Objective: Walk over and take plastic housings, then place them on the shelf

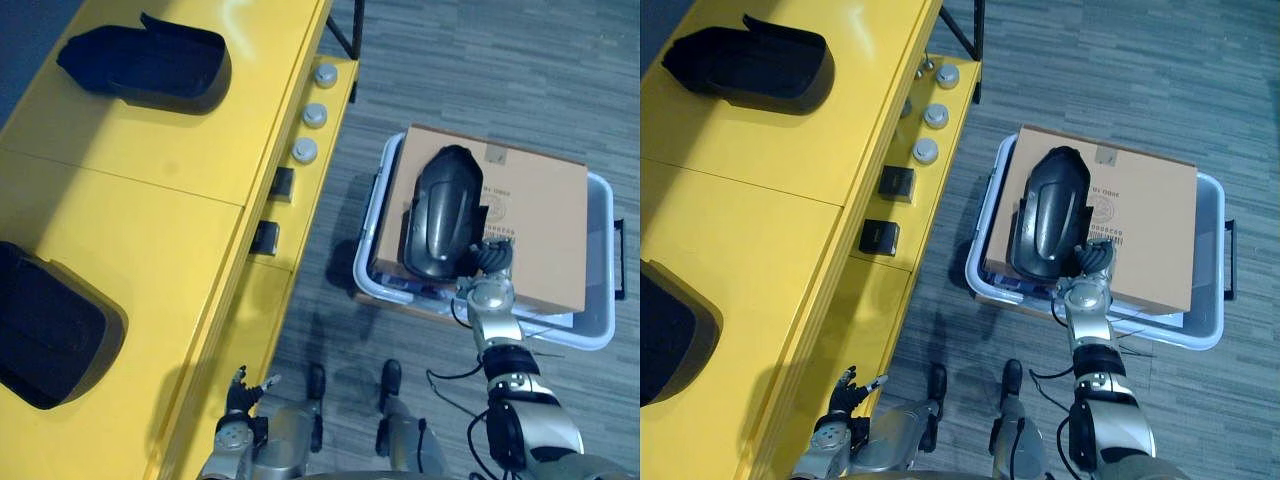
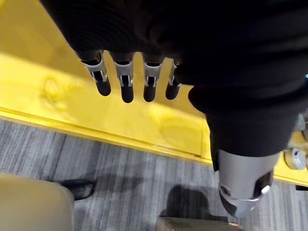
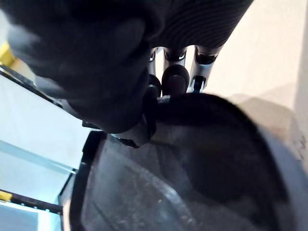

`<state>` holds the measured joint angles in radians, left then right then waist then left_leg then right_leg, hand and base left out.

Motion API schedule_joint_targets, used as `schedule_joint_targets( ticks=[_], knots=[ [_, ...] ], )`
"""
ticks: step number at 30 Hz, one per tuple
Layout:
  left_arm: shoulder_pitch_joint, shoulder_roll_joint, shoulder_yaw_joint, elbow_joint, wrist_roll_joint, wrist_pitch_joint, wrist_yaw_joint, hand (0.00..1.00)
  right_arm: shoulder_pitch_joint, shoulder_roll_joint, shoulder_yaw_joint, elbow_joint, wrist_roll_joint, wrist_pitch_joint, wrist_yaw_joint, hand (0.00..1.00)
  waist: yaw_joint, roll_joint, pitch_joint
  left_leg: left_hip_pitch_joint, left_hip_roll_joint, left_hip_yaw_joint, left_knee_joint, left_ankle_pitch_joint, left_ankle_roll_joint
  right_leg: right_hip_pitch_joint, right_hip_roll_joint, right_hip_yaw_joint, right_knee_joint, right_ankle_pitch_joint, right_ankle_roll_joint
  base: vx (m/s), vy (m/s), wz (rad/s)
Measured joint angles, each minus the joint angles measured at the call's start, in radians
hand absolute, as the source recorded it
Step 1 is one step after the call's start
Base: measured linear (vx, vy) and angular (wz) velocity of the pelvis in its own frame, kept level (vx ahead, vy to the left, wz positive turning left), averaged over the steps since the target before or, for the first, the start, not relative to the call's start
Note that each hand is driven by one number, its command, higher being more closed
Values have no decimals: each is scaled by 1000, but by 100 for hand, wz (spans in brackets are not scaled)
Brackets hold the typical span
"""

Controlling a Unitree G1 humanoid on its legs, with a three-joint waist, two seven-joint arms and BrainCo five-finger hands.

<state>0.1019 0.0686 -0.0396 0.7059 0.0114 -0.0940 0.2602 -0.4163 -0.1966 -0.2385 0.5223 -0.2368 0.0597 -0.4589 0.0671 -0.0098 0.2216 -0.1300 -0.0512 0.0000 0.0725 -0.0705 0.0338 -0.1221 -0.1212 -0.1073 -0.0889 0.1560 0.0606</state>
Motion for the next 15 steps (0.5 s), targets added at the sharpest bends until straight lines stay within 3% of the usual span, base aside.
schedule_joint_targets(
  ticks=[5, 7, 15],
  knots=[
    [23, -8, -24, -96, 0, 0, -4, 0, 36, 31, -1, -126, -14, 4, -23, 100, -8, -4, -28, 18, 0, 0, 0, 3, 5, 19, -6, 0, -1, -3, 4, -44, 3, -1],
    [54, -11, -47, -218, 2, 0, -16, 0, 62, 52, 1, -208, -35, 2, -24, 100, -10, -9, -39, 19, -6, 1, -1, 4, 4, 21, -16, 1, 0, -20, 29, -87, -16, 2],
    [70, -38, -119, -610, 20, -10, -12, 0, 148, 117, 28, -450, -106, -14, -25, 100, -36, -9, -88, 32, -3, -1, -4, 5, 1, 34, -14, -3, -2, -25, 35, -22, -8, 0]
  ],
)
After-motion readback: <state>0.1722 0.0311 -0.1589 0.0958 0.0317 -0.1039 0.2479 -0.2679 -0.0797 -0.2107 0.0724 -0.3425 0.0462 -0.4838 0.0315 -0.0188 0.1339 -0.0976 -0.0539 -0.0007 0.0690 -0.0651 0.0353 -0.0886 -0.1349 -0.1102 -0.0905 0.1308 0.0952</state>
